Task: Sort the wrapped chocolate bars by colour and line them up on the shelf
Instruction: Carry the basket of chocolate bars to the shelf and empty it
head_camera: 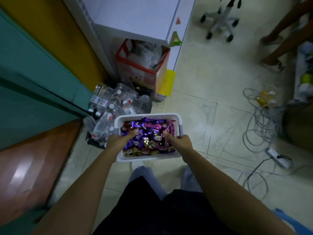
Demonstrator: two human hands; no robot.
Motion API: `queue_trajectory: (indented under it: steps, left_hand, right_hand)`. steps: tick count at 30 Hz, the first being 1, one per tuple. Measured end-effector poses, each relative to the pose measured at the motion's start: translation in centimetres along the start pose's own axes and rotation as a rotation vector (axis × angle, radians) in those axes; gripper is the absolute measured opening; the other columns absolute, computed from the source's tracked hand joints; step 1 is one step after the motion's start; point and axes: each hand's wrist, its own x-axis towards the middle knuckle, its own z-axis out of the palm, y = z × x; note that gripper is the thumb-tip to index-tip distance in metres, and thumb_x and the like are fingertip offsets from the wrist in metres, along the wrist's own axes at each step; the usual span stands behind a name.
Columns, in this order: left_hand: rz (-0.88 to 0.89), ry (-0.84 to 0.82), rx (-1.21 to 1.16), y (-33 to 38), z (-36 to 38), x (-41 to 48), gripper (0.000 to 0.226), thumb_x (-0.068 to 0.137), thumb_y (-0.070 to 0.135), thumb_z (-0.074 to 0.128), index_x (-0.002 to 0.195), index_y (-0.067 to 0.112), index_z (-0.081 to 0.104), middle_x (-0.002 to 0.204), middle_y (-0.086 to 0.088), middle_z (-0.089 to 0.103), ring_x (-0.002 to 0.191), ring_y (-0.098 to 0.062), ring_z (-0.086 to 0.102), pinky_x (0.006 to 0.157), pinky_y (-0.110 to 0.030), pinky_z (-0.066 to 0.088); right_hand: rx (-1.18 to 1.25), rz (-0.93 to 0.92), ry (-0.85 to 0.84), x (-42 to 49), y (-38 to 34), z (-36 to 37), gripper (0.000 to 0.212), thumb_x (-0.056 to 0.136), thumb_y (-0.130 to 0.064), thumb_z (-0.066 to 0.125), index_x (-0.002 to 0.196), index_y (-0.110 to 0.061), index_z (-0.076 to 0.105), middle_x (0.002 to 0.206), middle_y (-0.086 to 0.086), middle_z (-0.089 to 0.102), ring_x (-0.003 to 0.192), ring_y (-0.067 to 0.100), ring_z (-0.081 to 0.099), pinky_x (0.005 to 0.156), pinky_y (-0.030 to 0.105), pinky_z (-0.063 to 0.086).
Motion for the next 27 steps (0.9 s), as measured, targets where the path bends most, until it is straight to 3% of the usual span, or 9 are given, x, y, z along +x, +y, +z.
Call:
queue_trajectory:
  steps: [2,4,7,11,13,16,20,23,27]
  left_hand:
    - [0.021,-0.016,0.028,1.3,4.1,-2.2,0.081,0.056,0.06,0.084,0.111,0.01,0.053,0.104,0.001,0.061,0.103,-0.021,0.059,0.095,-0.037,0.048]
    - [0.017,-0.058,0.056,2.5,9.2,-3.9,0.089,0.048,0.066,0.084,0.111,0.011,0.054,0.108,0.0,0.062,0.104,-0.021,0.059,0.095,-0.038,0.048]
    - [0.057,-0.093,0.102,4.3,17.4,-6.0,0.067,0.057,0.058,0.085,0.1,0.015,0.056,0.111,-0.009,0.066,0.098,-0.022,0.063,0.093,-0.04,0.051]
    - [0.071,-0.203,0.222,6.5,27.3,-8.0,0.072,0.065,0.051,0.082,0.108,-0.002,0.059,0.071,-0.02,0.052,0.062,-0.014,0.051,0.061,-0.026,0.044]
    - [0.054,-0.233,0.274,8.2,31.1,-8.8,0.049,0.068,0.046,0.082,0.086,0.006,0.059,0.065,-0.02,0.047,0.057,-0.014,0.047,0.059,-0.026,0.04]
    - [0.092,-0.284,0.297,10.9,35.0,-9.3,0.072,0.051,0.061,0.084,0.09,0.006,0.059,0.08,-0.018,0.061,0.078,-0.025,0.064,0.079,-0.041,0.056]
    - [0.126,-0.24,0.275,14.5,37.3,-7.9,0.079,0.046,0.063,0.086,0.097,0.005,0.064,0.1,-0.027,0.067,0.087,-0.027,0.067,0.072,-0.032,0.055]
    - [0.109,-0.159,0.199,17.6,38.2,-4.2,0.126,0.016,0.078,0.08,0.117,0.006,0.058,0.11,-0.014,0.067,0.095,-0.028,0.067,0.086,-0.043,0.056]
    - [0.095,-0.158,0.163,24.1,39.5,-1.3,0.102,0.048,0.067,0.083,0.122,0.004,0.055,0.11,-0.007,0.06,0.098,-0.025,0.06,0.085,-0.035,0.05]
  right_hand:
    - [0.026,0.0,-0.01,0.3,0.6,-4.2,0.047,0.068,-0.043,0.082,0.092,-0.005,0.07,0.085,0.012,0.072,0.074,0.018,0.069,0.058,0.026,0.056]
    - [0.012,0.019,-0.009,0.9,1.5,-9.4,0.043,0.068,-0.043,0.082,0.087,-0.006,0.068,0.082,0.01,0.071,0.072,0.018,0.068,0.059,0.025,0.055]
    - [-0.025,0.01,0.002,1.9,2.3,-18.3,0.043,0.068,-0.038,0.082,0.088,-0.004,0.068,0.083,0.012,0.071,0.071,0.02,0.066,0.063,0.03,0.055]
    - [-0.034,0.006,0.076,2.7,2.9,-29.3,0.043,0.065,-0.038,0.084,0.088,-0.005,0.066,0.082,0.012,0.07,0.077,0.024,0.068,0.06,0.031,0.056]
    - [-0.042,0.012,0.115,3.2,2.7,-33.6,0.052,0.062,-0.042,0.085,0.089,-0.002,0.067,0.083,0.015,0.071,0.079,0.027,0.069,0.069,0.039,0.059]
    - [-0.02,-0.001,0.141,3.8,1.3,-37.7,0.06,0.059,-0.045,0.086,0.094,0.0,0.068,0.088,0.018,0.071,0.082,0.029,0.069,0.076,0.044,0.058]
    - [0.044,-0.002,0.141,5.7,-1.0,-39.3,0.059,0.06,-0.043,0.086,0.098,-0.001,0.068,0.092,0.017,0.071,0.08,0.025,0.068,0.069,0.038,0.059]
    - [0.037,-0.014,0.1,8.7,-4.8,-39.7,0.042,0.067,-0.038,0.083,0.092,-0.008,0.066,0.09,0.011,0.07,0.075,0.016,0.065,0.055,0.023,0.051]
    - [-0.01,-0.029,0.069,14.2,-11.3,-40.6,0.049,0.063,-0.041,0.084,0.096,-0.009,0.068,0.093,0.011,0.071,0.085,0.023,0.068,0.072,0.033,0.057]
